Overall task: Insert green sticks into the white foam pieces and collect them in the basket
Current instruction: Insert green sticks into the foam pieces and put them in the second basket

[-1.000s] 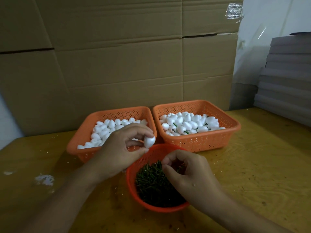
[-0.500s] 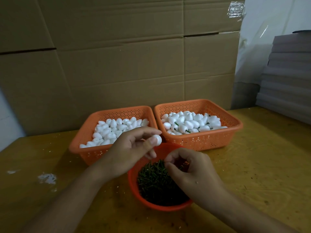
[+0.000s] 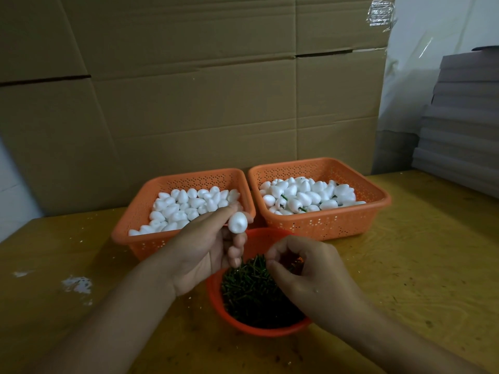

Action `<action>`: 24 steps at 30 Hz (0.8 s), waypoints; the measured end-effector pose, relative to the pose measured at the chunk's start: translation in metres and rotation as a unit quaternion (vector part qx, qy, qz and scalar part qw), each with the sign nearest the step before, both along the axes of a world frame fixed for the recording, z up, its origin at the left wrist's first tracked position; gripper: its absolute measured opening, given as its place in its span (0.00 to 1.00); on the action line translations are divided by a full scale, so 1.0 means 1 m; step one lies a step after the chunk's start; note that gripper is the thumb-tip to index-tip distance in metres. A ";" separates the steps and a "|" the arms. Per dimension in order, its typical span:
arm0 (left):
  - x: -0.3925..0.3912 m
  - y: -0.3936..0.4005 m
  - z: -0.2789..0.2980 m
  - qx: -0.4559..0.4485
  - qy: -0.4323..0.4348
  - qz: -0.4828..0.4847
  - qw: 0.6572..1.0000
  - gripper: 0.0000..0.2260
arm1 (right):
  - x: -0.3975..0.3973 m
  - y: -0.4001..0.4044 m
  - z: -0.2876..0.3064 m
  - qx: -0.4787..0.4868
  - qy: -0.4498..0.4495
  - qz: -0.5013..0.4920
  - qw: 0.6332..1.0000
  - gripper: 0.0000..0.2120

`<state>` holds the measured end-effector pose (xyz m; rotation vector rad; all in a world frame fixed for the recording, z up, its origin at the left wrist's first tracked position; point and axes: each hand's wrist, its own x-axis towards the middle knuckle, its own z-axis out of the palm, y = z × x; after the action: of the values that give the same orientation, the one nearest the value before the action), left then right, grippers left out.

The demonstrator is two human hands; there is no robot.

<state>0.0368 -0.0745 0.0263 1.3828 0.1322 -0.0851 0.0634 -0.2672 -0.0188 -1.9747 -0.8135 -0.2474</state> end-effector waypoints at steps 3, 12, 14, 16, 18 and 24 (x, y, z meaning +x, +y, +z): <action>0.001 0.002 0.000 -0.006 -0.003 -0.010 1.000 0.14 | 0.002 -0.003 0.000 -0.143 -0.043 -0.011 0.989 0.08; 0.001 0.009 -0.006 -0.031 -0.038 -0.070 0.996 0.16 | 0.001 -0.006 0.003 -0.342 -0.029 0.051 0.938 0.18; 0.001 0.009 -0.005 -0.033 -0.041 -0.074 0.996 0.18 | 0.002 -0.006 0.004 -0.343 -0.023 0.072 0.936 0.16; 0.000 0.009 -0.005 -0.031 -0.044 -0.080 0.995 0.21 | 0.003 -0.006 0.005 -0.333 -0.016 0.075 0.940 0.12; 0.000 0.009 -0.004 -0.030 -0.046 -0.089 0.995 0.21 | 0.005 -0.005 0.004 -0.309 -0.010 0.063 0.949 0.08; 0.002 0.011 -0.006 -0.013 -0.039 -0.080 0.996 0.18 | 0.009 -0.006 0.002 -0.202 -0.028 0.013 0.979 0.03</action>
<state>0.0387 -0.0634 0.0205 1.3671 -0.0453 -0.1657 0.0721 -0.2728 -0.0170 -2.3422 -0.9857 -0.1277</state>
